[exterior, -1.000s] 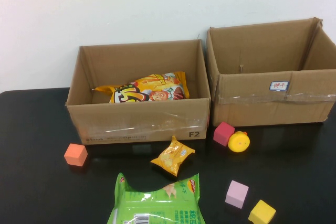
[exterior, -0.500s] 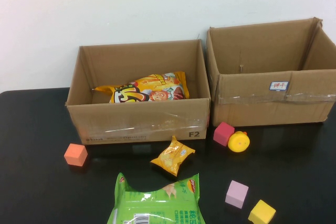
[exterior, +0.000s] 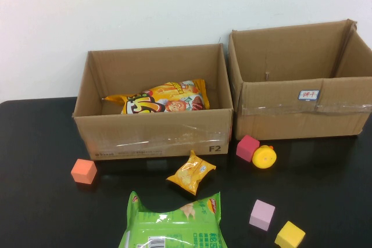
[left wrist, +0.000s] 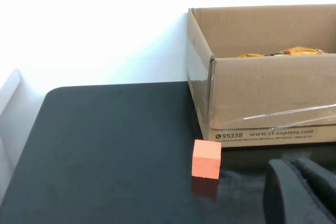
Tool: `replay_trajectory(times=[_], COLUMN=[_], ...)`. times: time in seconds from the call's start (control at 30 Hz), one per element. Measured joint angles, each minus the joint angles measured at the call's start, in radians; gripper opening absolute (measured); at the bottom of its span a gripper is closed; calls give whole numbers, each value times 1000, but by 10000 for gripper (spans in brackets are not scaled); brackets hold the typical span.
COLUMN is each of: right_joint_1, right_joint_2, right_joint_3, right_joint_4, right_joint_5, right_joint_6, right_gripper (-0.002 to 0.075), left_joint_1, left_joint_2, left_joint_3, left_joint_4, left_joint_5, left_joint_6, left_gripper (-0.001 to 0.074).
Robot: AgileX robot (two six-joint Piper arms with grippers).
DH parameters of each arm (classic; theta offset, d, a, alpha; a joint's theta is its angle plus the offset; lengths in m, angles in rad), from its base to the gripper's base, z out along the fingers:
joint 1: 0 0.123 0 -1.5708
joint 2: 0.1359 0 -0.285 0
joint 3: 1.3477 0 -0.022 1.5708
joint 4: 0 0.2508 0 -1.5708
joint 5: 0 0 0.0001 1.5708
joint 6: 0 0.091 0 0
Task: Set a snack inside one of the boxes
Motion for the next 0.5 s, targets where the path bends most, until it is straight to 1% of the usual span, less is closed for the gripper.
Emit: replay_trajectory(times=[0.4,0.5], right_joint_1=[0,0], right_joint_2=[0,0], right_joint_3=[0,0], right_joint_4=[2,2], right_joint_5=[16,66], right_joint_6=[0,0], right_gripper=[-1,-1], left_joint_1=[0,0], left_joint_2=[0,0], left_joint_3=[0,0], left_joint_4=[0,0], left_joint_5=[3,78], left_joint_6=[0,0], left_gripper=[-1,-1])
